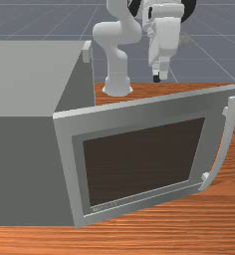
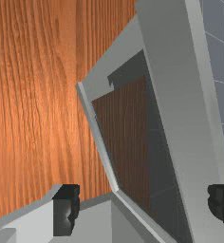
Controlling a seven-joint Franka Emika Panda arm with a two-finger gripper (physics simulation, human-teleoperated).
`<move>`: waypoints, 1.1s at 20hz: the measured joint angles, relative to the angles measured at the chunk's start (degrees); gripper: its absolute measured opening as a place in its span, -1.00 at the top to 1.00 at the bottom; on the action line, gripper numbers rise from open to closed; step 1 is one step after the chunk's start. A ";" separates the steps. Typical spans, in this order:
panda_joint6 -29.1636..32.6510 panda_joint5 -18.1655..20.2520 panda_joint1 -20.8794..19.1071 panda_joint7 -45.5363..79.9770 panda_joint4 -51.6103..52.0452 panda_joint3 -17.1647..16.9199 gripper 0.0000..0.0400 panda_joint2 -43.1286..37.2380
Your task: Close the microwave
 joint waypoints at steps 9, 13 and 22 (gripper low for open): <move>-14.87 7.86 -1.91 -5.56 9.74 3.61 -1.00 4.39; -14.90 7.82 -1.06 -4.29 10.41 4.01 -1.00 4.89; -17.11 5.60 0.84 -2.05 16.42 3.93 -1.00 8.71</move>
